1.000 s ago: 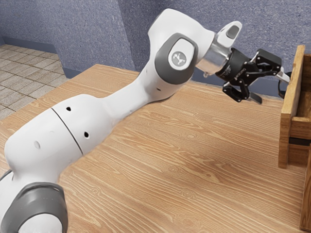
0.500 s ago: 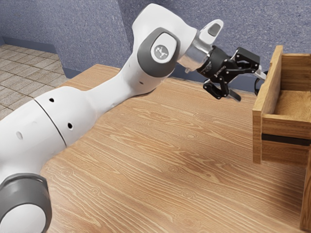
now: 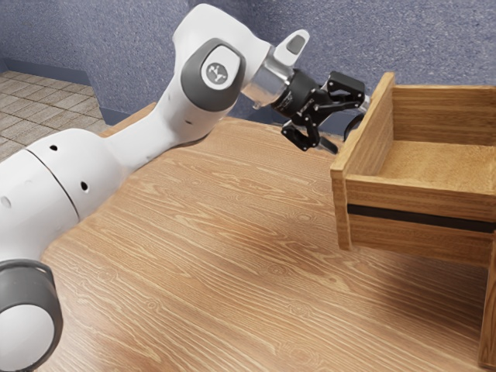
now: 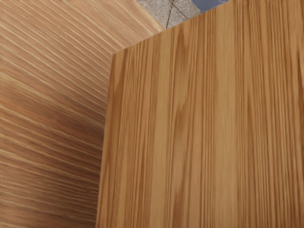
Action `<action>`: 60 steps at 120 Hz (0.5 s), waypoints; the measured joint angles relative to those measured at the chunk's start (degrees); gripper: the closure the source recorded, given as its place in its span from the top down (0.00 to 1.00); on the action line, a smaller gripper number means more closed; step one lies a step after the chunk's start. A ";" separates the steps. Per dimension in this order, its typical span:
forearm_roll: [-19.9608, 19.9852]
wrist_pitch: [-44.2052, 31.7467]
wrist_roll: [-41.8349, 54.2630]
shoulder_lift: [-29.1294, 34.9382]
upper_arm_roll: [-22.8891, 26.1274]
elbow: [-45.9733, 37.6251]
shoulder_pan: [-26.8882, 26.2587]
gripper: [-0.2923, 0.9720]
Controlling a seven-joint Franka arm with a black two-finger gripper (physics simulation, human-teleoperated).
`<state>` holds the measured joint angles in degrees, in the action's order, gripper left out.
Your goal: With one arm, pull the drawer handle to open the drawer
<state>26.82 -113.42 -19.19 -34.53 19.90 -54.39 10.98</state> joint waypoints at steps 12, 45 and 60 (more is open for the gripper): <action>0.32 0.67 0.36 0.01 0.20 -0.01 1.39 0.77; 0.02 1.79 1.38 -0.51 4.95 -0.78 7.46 0.77; -0.49 2.22 1.74 -0.59 6.04 -1.03 9.26 0.77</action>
<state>26.33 -111.19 -17.45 -35.11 25.94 -55.42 20.24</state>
